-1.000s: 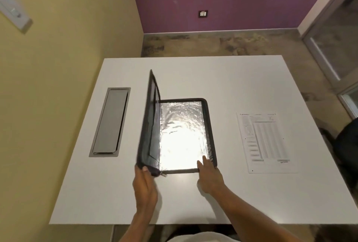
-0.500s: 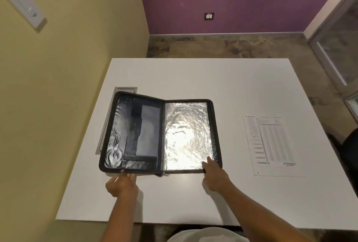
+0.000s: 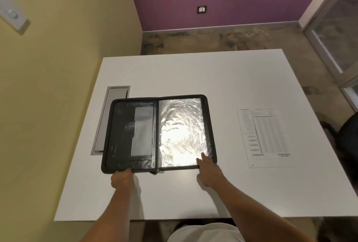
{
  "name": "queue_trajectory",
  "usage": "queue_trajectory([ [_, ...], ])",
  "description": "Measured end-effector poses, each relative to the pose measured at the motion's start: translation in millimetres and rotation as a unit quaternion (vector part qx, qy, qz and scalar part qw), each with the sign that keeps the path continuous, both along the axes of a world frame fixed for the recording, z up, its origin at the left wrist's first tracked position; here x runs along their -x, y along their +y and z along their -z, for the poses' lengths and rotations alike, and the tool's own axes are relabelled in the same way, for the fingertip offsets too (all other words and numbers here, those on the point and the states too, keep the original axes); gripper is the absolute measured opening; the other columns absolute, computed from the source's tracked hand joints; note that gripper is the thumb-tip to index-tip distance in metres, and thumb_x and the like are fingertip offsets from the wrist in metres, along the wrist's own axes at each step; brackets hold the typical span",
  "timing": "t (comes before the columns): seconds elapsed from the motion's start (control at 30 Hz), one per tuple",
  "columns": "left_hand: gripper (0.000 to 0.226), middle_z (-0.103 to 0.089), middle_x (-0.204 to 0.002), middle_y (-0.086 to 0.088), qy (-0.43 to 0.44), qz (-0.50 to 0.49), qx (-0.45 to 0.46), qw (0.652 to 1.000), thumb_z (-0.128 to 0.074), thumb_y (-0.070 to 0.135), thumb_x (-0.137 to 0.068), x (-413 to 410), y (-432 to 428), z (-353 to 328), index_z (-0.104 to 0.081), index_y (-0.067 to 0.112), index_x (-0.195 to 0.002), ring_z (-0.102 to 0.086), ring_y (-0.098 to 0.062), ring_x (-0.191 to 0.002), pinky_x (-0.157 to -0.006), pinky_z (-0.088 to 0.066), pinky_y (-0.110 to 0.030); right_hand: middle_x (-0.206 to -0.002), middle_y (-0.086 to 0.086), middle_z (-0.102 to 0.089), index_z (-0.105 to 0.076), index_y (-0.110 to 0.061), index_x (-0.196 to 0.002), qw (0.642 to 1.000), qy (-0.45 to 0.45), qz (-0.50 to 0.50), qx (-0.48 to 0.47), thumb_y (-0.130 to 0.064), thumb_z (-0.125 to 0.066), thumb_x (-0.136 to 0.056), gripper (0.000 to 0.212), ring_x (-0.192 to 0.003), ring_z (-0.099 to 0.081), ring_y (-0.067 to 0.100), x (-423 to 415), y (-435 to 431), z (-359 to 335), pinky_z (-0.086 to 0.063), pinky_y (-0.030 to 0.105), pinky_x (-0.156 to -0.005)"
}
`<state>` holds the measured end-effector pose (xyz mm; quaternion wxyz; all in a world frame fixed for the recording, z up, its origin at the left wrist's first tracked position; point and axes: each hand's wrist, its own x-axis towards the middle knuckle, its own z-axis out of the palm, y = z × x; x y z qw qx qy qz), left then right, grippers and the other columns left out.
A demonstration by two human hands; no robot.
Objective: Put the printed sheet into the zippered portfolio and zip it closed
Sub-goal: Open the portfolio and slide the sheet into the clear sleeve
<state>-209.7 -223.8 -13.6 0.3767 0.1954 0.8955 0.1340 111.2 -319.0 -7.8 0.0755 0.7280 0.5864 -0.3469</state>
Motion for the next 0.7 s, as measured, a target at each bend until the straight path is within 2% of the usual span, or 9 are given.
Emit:
queue_trajectory([
  [0.1, 0.041, -0.063, -0.13, -0.028, 0.037, 0.009, -0.006, 0.999, -0.067, 0.019, -0.095, -15.5, -0.4, -4.0, -0.062, -0.007, -0.127, -0.06, -0.048, -0.121, -0.104, -0.05, -0.051, -0.172, 0.005, -0.009, -0.032, -0.017, -0.157, 1.0, 0.024, -0.011, 0.0, -0.019, -0.052, -0.095, 0.065, -0.155, -0.023, 0.028, -10.5, 4.4, -4.5, -0.033, 0.042, -0.118],
  [0.2, 0.043, -0.051, -0.138, -0.029, 0.132, -0.031, -0.037, 0.99, -0.054, 0.015, -0.095, -53.6, -4.9, -24.7, -0.054, 0.001, -0.135, -0.05, -0.048, -0.127, -0.105, -0.038, -0.059, -0.168, 0.009, -0.022, -0.039, -0.014, -0.152, 0.998, 0.037, -0.015, -0.041, -0.021, -0.053, -0.094, 0.06, -0.151, -0.031, 0.027, -24.3, 7.9, -12.6, -0.035, 0.037, -0.116],
  [0.27, 0.046, -0.049, -0.142, -0.025, 0.204, 0.014, -0.128, 0.971, -0.051, 0.009, -0.089, -90.0, -8.8, -33.0, -0.055, 0.005, -0.135, -0.045, -0.044, -0.132, -0.107, -0.031, -0.06, -0.166, 0.01, -0.029, -0.039, -0.014, -0.153, 0.996, 0.045, -0.011, -0.075, -0.025, -0.054, -0.094, 0.062, -0.15, -0.033, 0.027, -40.2, 9.7, -19.0, -0.035, 0.037, -0.117],
  [0.33, 0.05, -0.046, -0.15, -0.023, 0.227, 0.099, -0.204, 0.947, -0.057, 0.005, -0.09, -125.7, -11.8, -31.7, -0.053, 0.005, -0.14, -0.04, -0.043, -0.14, -0.11, -0.028, -0.061, -0.159, 0.008, -0.039, -0.041, -0.016, -0.152, 0.992, 0.052, 0.008, -0.117, -0.028, -0.055, -0.092, 0.063, -0.143, -0.043, 0.029, -63.6, 12.5, -26.2, -0.039, 0.036, -0.11],
  [0.4, 0.054, -0.04, -0.158, -0.02, 0.207, 0.18, -0.24, 0.931, -0.06, 0.007, -0.095, -162.5, -12.2, -32.5, -0.049, 0.006, -0.148, -0.035, -0.04, -0.146, -0.115, -0.026, -0.061, -0.155, 0.007, -0.044, -0.041, -0.018, -0.152, 0.985, 0.06, 0.036, -0.155, -0.031, -0.056, -0.094, 0.062, -0.138, -0.048, 0.031, -90.3, 16.9, -35.4, -0.04, 0.036, -0.108],
  [0.5, 0.061, -0.035, -0.163, -0.018, 0.151, 0.269, -0.282, 0.908, -0.06, 0.009, -0.097, -232.7, -9.1, -37.5, -0.04, 0.007, -0.154, -0.03, -0.036, -0.151, -0.121, -0.024, -0.058, -0.166, 0.011, -0.029, -0.027, -0.016, -0.161, 0.981, 0.058, 0.064, -0.173, -0.038, -0.053, -0.102, 0.068, -0.152, -0.03, 0.028, -140.8, 19.9, -43.0, -0.025, 0.039, -0.122],
  [0.6, 0.063, -0.035, -0.165, -0.017, 0.091, 0.318, -0.309, 0.892, -0.057, 0.01, -0.099, -301.9, -8.3, -38.2, -0.035, 0.007, -0.158, -0.03, -0.034, -0.153, -0.124, -0.025, -0.054, -0.166, 0.01, -0.031, -0.026, -0.016, -0.161, 0.974, 0.055, 0.111, -0.191, -0.039, -0.052, -0.103, 0.068, -0.152, -0.031, 0.027, -192.2, 18.5, -42.1, -0.025, 0.04, -0.123],
  [0.7, 0.061, -0.039, -0.163, -0.014, 0.021, 0.327, -0.309, 0.893, -0.054, 0.01, -0.1, -365.1, -14.3, -39.2, -0.035, 0.009, -0.159, -0.035, -0.032, -0.151, -0.125, -0.029, -0.048, -0.162, 0.011, -0.036, -0.029, -0.013, -0.159, 0.966, 0.032, 0.154, -0.203, -0.038, -0.054, -0.102, 0.067, -0.149, -0.034, 0.028, -239.1, 14.0, -42.1, -0.029, 0.039, -0.12],
])
